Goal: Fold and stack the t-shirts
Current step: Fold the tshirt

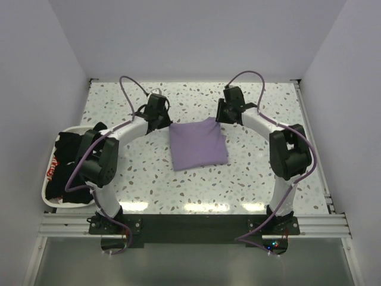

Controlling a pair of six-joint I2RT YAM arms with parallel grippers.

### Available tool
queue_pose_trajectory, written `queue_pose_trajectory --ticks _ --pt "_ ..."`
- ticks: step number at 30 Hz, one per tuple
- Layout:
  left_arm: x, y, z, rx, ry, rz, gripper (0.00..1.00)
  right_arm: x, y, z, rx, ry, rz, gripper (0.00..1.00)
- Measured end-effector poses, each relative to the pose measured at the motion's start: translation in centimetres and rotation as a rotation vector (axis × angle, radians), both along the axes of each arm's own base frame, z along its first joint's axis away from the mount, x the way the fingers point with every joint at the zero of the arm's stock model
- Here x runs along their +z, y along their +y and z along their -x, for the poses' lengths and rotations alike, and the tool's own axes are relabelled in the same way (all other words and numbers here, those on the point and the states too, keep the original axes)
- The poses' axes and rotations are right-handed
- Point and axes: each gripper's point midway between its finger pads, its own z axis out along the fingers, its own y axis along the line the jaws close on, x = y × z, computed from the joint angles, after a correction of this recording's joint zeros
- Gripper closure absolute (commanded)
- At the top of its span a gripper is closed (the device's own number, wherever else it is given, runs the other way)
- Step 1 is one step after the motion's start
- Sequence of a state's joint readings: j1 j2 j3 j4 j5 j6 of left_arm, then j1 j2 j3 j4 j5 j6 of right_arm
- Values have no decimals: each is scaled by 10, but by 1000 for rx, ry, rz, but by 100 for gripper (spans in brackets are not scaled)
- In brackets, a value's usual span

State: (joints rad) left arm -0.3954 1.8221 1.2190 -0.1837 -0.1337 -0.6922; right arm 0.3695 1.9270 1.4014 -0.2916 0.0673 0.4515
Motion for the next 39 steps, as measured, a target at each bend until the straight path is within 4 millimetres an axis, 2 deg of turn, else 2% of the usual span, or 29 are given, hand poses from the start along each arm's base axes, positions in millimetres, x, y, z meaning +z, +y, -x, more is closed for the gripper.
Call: queue_pose_trajectory --ticks 2,4,6,10,12,14,18,21,23,29,34,39 --pt "7 0 -7 -3 -17 -1 64 11 -1 -7 4 -23 3 45" --pt "10 2 -10 -4 -24 -6 57 18 -3 -12 5 -40 12 43" --pt "13 5 -12 -1 -24 -13 54 20 -5 -13 3 -43 24 43" --pt "18 9 -13 5 -25 -20 63 21 -6 -5 15 -24 30 46" --pt "21 8 -11 0 -25 -20 69 23 -4 1 32 -19 12 52" --pt "25 2 -7 -14 -31 -18 74 26 1 7 53 -17 -12 63" --pt "28 -26 5 -77 -36 -8 83 23 11 12 83 -3 -55 66" --pt "20 -43 10 -117 -16 -10 85 13 19 10 103 17 -73 66" --pt "11 -45 6 -115 0 -19 86 -1 23 5 111 43 -75 66" --pt "-27 -29 -16 -69 67 -48 88 -50 27 -12 108 145 -78 66" --pt "-57 -14 -21 -37 128 -70 88 -40 24 -26 99 128 -99 59" --pt "-52 -13 -27 -37 120 -55 87 -40 15 -26 90 142 -112 49"
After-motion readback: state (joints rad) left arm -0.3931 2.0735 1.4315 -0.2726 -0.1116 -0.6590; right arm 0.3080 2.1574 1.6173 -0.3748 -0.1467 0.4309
